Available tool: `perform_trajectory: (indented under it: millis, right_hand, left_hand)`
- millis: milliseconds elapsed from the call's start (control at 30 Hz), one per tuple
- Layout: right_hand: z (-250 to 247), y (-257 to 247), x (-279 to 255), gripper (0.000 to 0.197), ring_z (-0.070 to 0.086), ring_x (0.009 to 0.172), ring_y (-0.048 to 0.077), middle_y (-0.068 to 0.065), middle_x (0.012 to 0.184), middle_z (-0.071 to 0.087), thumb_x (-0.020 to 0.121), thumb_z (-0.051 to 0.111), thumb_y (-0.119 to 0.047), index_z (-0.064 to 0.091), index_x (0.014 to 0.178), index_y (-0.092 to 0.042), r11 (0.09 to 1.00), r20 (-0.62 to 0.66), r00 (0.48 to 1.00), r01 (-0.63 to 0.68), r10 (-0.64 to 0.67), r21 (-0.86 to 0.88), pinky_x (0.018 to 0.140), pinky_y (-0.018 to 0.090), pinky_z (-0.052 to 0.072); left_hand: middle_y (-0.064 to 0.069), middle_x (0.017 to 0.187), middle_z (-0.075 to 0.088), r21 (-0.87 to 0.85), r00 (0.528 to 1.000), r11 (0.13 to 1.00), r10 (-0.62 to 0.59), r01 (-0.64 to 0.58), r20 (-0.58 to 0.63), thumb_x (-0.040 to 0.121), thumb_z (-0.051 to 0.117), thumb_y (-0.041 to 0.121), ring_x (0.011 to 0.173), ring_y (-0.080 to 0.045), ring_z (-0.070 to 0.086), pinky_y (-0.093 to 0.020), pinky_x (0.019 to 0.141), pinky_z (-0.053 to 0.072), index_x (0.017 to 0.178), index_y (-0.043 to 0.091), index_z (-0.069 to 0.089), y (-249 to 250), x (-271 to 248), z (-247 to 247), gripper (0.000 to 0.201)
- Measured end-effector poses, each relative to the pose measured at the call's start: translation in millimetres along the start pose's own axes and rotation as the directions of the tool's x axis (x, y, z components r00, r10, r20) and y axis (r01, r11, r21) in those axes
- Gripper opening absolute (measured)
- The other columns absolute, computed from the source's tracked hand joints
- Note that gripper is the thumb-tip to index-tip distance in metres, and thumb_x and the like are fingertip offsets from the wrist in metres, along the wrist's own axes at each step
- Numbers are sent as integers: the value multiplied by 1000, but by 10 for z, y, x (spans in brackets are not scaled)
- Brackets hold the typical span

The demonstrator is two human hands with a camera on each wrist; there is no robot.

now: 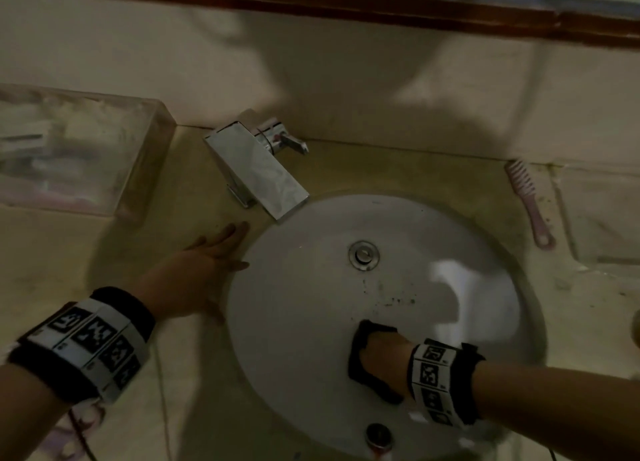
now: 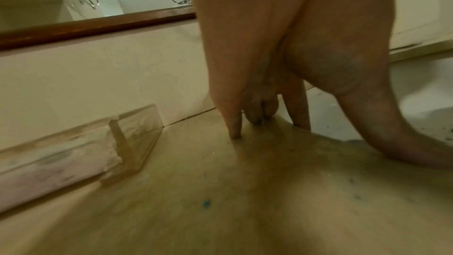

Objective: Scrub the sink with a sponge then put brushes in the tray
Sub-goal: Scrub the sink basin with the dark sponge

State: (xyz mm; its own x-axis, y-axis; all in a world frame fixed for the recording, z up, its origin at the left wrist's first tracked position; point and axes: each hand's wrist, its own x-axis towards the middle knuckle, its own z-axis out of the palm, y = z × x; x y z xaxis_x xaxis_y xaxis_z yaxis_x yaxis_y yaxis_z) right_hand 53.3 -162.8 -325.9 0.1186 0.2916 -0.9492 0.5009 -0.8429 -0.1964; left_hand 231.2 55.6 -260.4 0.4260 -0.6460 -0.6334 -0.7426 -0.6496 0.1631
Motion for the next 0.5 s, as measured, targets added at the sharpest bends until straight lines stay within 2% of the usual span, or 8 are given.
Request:
perform_trajectory:
  millis: [67, 100, 133, 200, 233, 267, 367, 500]
  right_hand:
    - [1, 56, 88, 47, 56, 114, 37, 23, 129, 56, 87, 65, -29, 55, 123, -2, 997, -66, 995, -69, 71, 22, 107, 59, 35]
    - [-9, 85, 139, 51, 53, 118, 38, 23, 135, 51, 90, 60, -28, 46, 133, -3, 994, -110, 988, -99, 104, 50, 108, 57, 34]
    - [-27, 118, 171, 49, 52, 120, 38, 22, 136, 50, 94, 54, -25, 42, 136, -3, 989, -168, 976, -129, 139, 72, 107, 54, 36]
    - [-103, 180, 193, 37, 54, 118, 34, 21, 130, 54, 97, 46, -16, 47, 131, -1, 959, -257, 934, -202, 249, 197, 101, 42, 44]
    - [-129, 215, 211, 34, 55, 117, 33, 20, 128, 56, 97, 44, -13, 49, 128, -1, 931, -318, 895, -223, 313, 290, 97, 40, 45]
    - [-143, 249, 237, 32, 55, 115, 34, 21, 127, 55, 97, 43, -11, 49, 127, -2, 901, -365, 855, -230, 368, 369, 95, 40, 46]
    - [-238, 358, 279, 36, 51, 115, 35, 22, 129, 49, 98, 43, -16, 43, 131, -4, 834, -423, 796, -176, 433, 523, 94, 40, 45]
    - [-345, 467, 163, 43, 50, 119, 33, 22, 134, 45, 97, 45, -22, 39, 136, -4, 780, -373, 819, -138, 436, 610, 95, 37, 44]
  left_hand:
    - [12, 139, -34, -18, 1000, 1000, 11, -11, -12, 70, 74, 51, 131, -5, -28, -37, 123, 2, 146, 30, 31, -14, 9, 12, 90]
    - [13, 139, -34, -26, 1000, 1000, 16, -16, -21, 69, 75, 50, 131, -4, -28, -36, 123, 2, 146, 31, 32, -22, 12, 21, 90]
    - [13, 139, -34, -32, 1000, 999, 15, -16, -26, 69, 75, 50, 131, -4, -28, -36, 123, 2, 146, 31, 32, -28, 14, 26, 90]
    - [13, 140, -35, -38, 999, 999, 10, -11, -31, 69, 75, 50, 132, -3, -27, -35, 123, 2, 146, 33, 32, -44, 15, 43, 90]
    - [14, 140, -34, -48, 999, 999, 10, -12, -36, 68, 75, 51, 133, -3, -26, -35, 123, 2, 145, 33, 33, -47, 19, 49, 89]
    - [15, 141, -33, -61, 999, 998, 12, -15, -46, 67, 76, 51, 134, -2, -25, -36, 123, 2, 144, 33, 35, -48, 22, 56, 89]
    - [15, 142, -31, -54, 998, 998, 10, -12, -55, 66, 76, 52, 134, -2, -24, -36, 123, 5, 142, 34, 38, -34, 24, 56, 88]
    - [14, 139, -32, -26, 999, 1000, -3, 2, -40, 68, 73, 54, 136, -3, -23, -35, 125, 7, 143, 33, 37, 12, 13, 16, 86]
